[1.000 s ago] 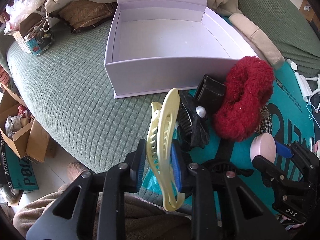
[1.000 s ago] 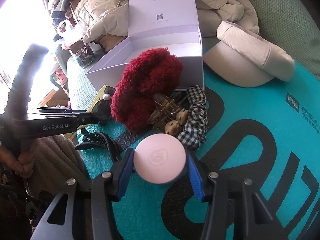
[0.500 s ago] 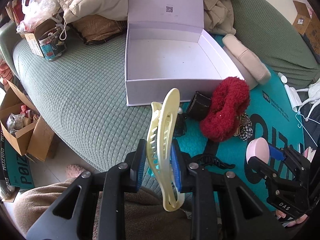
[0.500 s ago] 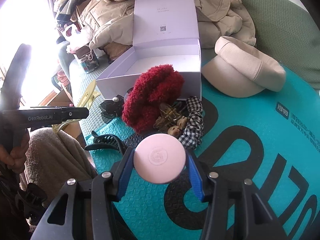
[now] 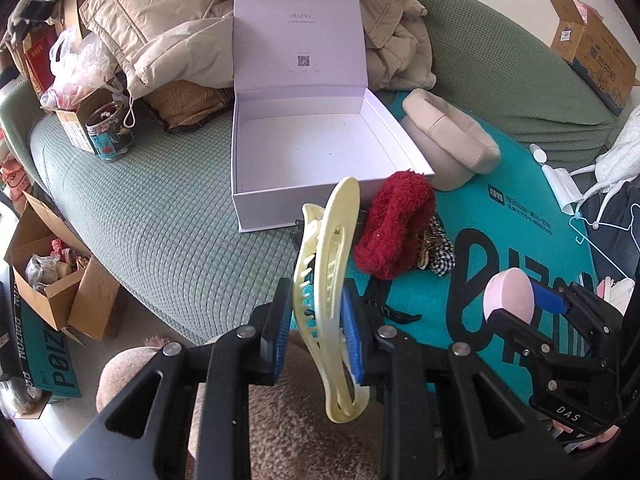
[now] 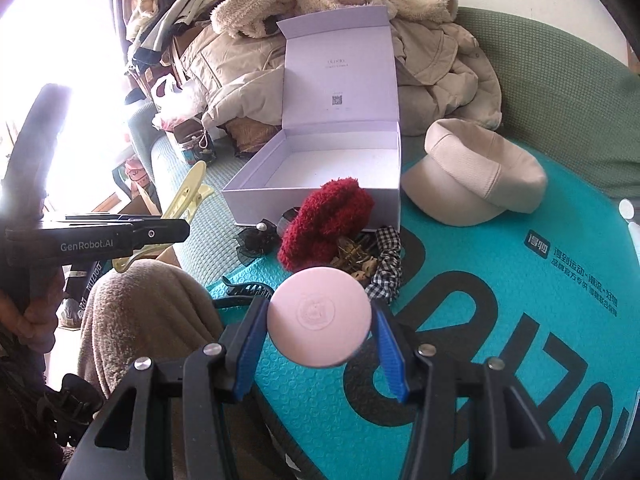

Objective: Organize objects
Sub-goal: 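Carry the yellow clip and pink compact with both tools into the white box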

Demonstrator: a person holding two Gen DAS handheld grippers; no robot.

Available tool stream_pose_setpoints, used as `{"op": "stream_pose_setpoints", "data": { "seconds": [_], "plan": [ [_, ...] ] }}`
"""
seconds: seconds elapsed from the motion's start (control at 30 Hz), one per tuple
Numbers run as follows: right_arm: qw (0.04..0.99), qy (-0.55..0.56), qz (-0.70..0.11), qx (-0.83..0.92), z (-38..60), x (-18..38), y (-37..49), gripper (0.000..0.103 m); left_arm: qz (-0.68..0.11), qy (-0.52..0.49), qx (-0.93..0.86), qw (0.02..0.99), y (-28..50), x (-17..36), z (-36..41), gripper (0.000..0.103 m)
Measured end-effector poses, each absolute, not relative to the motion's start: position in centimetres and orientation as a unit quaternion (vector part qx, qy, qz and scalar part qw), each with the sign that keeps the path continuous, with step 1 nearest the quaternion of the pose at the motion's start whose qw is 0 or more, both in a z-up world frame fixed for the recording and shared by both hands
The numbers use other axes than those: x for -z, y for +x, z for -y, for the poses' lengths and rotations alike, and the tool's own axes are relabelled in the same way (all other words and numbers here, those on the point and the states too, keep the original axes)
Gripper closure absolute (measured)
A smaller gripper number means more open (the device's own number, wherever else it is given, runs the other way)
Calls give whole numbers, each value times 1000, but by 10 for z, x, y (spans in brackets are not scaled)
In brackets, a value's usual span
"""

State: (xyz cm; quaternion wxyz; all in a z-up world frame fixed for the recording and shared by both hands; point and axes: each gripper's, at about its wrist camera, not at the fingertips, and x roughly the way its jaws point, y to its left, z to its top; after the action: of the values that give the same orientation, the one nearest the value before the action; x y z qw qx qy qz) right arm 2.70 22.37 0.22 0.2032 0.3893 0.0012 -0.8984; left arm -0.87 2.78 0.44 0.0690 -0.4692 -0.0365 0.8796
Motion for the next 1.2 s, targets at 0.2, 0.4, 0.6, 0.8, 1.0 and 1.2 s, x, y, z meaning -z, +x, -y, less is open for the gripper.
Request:
{"op": "stream_pose_setpoints", "data": {
  "seconds": [0.2, 0.4, 0.6, 0.8, 1.0, 1.2],
  "plan": [
    [202, 380, -3, 903, -229, -19, 28, 51, 22, -461, -884, 80, -7, -27, -38, 80],
    [202, 375, -4, 905, -227, -29, 11, 51, 11, -466, -880, 89, -20, -35, -40, 80],
    [213, 375, 1, 902, -219, -38, -13, 51, 10, -467, -879, 94, -46, -41, -32, 80],
    [227, 371, -6, 900, -204, -46, -44, 51, 7, -471, -877, 99, -82, -43, -20, 80],
    [238, 365, -17, 900, -187, -51, -80, 51, 6, -471, -876, 100, -117, -41, -8, 80],
    [248, 360, -26, 899, -174, -50, -112, 51, 1, -473, -875, 100, -152, -34, 0, 80]
  ]
}}
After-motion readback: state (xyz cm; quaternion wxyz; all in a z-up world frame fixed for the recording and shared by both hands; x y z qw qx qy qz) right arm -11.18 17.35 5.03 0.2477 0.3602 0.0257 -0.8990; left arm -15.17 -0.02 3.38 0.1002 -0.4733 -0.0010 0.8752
